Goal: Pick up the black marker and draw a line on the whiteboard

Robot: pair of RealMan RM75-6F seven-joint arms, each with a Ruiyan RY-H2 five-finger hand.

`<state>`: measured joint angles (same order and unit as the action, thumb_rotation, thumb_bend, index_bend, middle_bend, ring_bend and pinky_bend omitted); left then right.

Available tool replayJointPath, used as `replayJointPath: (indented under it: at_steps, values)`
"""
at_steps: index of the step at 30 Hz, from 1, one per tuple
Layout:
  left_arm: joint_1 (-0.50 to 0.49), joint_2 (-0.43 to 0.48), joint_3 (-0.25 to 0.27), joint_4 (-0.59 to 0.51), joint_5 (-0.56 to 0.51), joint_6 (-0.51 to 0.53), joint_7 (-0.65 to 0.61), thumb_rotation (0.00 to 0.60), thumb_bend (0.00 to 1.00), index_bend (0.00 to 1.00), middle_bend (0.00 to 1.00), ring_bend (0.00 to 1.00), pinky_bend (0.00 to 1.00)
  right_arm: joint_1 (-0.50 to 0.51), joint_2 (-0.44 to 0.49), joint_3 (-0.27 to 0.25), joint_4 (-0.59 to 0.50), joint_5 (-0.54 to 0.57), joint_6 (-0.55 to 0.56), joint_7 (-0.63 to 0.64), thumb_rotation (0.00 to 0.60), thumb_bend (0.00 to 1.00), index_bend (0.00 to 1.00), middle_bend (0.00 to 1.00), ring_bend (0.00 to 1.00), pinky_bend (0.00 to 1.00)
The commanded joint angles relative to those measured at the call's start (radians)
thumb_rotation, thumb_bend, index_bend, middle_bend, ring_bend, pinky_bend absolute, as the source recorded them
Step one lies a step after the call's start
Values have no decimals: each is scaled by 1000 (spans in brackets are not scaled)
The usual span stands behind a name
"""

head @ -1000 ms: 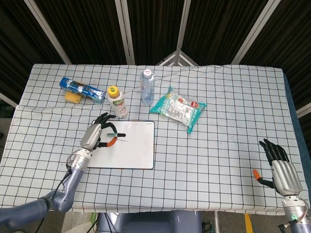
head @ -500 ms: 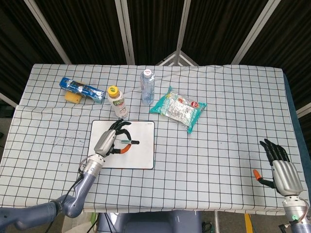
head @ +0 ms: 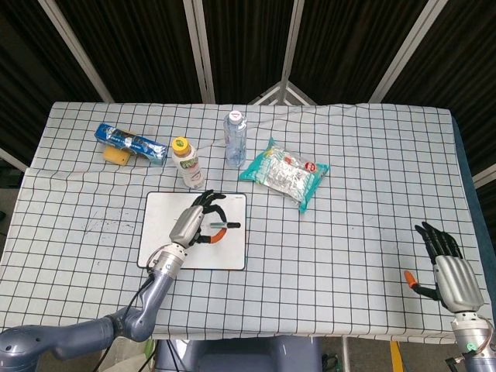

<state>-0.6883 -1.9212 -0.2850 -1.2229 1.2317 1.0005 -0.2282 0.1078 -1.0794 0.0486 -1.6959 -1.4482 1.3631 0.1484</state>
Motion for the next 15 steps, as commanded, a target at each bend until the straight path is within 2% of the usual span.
replayJointPath:
  at_steps: [1,8,15]
  values:
    - [-5,-8,-2,5,-5,-3,7,600,547,671,155,17,66,0,1,0,0,0,0,1,600,350,0,0,0,0]
    - [-2,-6,2,7,-15,-8,19,600,547,671,155,17,66,0,1,-2,-1,-3,0,-1,600,351,0,0,0,0]
    - [20,22,31,-22,-18,-12,34,600,547,671,155,17,66,0,1,0,0,-2,2,-8,600,350,0,0,0,0]
